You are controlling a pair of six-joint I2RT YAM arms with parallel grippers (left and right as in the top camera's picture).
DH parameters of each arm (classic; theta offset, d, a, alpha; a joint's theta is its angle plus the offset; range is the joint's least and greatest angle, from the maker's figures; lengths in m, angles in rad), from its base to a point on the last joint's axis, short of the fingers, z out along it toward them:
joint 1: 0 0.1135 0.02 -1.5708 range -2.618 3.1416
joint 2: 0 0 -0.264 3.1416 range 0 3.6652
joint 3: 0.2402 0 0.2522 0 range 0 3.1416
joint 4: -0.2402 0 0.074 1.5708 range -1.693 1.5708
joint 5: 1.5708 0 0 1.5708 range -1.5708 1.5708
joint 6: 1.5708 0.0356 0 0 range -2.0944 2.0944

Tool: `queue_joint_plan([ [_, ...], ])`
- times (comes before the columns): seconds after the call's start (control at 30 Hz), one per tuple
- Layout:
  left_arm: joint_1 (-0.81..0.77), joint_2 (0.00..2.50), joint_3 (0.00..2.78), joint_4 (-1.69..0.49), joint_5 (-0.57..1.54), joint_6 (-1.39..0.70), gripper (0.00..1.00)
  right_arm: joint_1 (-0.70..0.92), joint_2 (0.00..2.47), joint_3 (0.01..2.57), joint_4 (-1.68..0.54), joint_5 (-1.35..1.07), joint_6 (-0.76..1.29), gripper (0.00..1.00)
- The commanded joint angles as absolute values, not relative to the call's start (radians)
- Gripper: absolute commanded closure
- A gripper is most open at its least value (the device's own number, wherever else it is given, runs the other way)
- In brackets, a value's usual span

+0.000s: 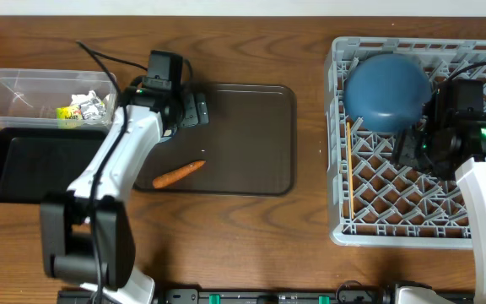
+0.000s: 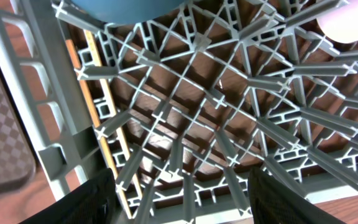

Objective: Sort waste into correct bins and load items into the dishwasher rack
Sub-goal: 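Move the left gripper to the light-blue rice bowl rim and grasp it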

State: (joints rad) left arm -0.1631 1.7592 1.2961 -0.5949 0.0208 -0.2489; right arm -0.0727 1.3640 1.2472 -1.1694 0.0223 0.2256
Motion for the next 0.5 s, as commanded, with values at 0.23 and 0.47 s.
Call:
queue_joint_plan([
  [0.23, -0.163, 1.880, 1.292, -0.510, 0.007, -0.150, 0.01, -0.086, 1.365, 1.240, -1.173, 0.021, 0.186, 0.33],
  [0.47, -0.163, 1.950, 1.291, -0.494, 0.007, -0.150, 0.05, -0.086, 1.365, 1.240, -1.175, 0.021, 0.186, 0.33],
])
